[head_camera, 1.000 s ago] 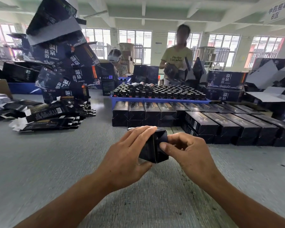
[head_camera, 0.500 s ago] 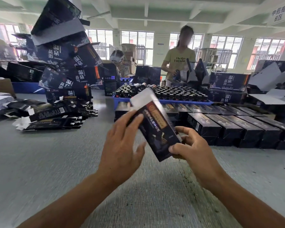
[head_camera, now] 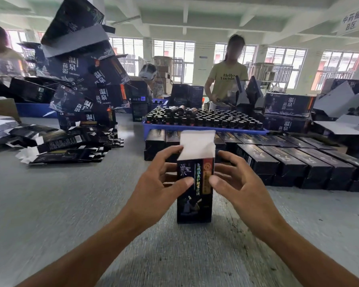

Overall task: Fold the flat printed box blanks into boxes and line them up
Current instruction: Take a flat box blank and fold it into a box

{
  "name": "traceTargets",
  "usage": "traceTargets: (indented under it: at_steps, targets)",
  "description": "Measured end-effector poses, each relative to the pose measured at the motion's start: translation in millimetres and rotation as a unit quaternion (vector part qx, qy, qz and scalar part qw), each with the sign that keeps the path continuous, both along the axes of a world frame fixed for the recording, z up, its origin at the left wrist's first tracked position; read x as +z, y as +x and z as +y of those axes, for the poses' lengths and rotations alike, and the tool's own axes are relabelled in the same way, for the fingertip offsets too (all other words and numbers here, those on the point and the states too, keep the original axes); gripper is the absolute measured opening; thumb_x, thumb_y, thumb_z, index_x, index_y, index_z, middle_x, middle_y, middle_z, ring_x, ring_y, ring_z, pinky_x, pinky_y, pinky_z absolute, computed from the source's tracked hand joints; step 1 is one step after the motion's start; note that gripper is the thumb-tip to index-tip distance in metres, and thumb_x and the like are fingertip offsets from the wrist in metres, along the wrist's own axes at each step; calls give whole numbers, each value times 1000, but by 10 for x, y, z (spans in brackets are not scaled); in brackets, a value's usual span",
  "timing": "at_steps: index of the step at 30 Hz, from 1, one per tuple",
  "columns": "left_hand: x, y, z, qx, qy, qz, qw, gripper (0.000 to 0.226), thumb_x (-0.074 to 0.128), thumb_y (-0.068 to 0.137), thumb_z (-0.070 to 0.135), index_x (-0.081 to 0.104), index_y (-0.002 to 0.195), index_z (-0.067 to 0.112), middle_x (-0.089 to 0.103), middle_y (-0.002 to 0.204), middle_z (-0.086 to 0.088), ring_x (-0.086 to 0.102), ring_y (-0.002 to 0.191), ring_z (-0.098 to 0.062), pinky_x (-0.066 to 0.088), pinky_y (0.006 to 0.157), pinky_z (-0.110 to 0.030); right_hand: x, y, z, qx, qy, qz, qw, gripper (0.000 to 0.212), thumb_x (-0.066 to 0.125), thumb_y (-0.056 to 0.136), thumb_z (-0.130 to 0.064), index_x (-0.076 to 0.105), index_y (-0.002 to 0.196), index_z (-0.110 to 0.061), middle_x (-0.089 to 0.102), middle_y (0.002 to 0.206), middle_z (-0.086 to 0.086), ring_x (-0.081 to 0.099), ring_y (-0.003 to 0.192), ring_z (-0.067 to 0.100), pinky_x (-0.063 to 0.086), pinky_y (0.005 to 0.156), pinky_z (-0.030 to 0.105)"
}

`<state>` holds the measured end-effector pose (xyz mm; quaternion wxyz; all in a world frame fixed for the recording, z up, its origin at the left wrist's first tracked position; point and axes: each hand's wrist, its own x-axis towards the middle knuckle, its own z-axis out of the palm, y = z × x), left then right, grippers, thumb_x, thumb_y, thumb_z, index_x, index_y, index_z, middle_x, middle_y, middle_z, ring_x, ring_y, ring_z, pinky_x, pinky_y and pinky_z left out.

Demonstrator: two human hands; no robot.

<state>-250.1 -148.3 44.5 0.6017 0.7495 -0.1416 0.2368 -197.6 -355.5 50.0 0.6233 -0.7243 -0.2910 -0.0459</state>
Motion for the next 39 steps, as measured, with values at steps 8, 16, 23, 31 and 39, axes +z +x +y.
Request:
traceTargets:
  at_steps: [8, 16, 23, 31, 39]
  targets:
    - [10, 1, 15, -6, 47, 30, 998, 47, 78, 79, 36, 58, 119, 50, 69, 113, 11, 68, 105, -16, 61, 85, -40, 35, -23, -31, 14, -47, -57, 997, 43, 62, 87, -48, 53, 126, -65, 63, 126, -27, 59, 118, -7, 55, 87, 16]
    - [110, -51, 35, -8, -1, -9, 1000, 22, 62, 92, 44, 73, 109, 35, 68, 121, 11, 66, 113, -10, 55, 90, -22, 77, -61, -14, 41, 3, -64, 997, 34, 55, 91, -42, 66, 123, -45, 61, 130, -28, 56, 122, -6, 48, 94, 11]
    - [136, -57, 2, 20, -12, -33, 999, 18, 67, 82, 37, 74, 97, 29, 71, 117, 11, 70, 107, -13, 59, 85, -30, 82, -94, 21, 18, 42, -93, 995, 26, 62, 97, -9, 68, 104, -34, 66, 125, -26, 63, 115, -3, 49, 85, 7]
    - [124, -56, -6, 36, -8, -38, 999, 24, 69, 80, 39, 72, 98, 25, 71, 118, 15, 71, 105, -11, 61, 86, -37, 100, -125, 51, 8, 65, -96, 993, 24, 62, 90, -37, 67, 113, -37, 69, 123, -20, 64, 116, 0, 51, 89, 12]
    - [110, -40, -28, 34, -28, -36, 998, 30, 72, 77, 42, 66, 101, 25, 73, 116, 11, 71, 105, -14, 59, 88, -46, 67, -77, 40, -9, 75, -95, 993, 22, 65, 94, -18, 71, 105, -35, 70, 121, -18, 66, 113, 4, 53, 91, 16]
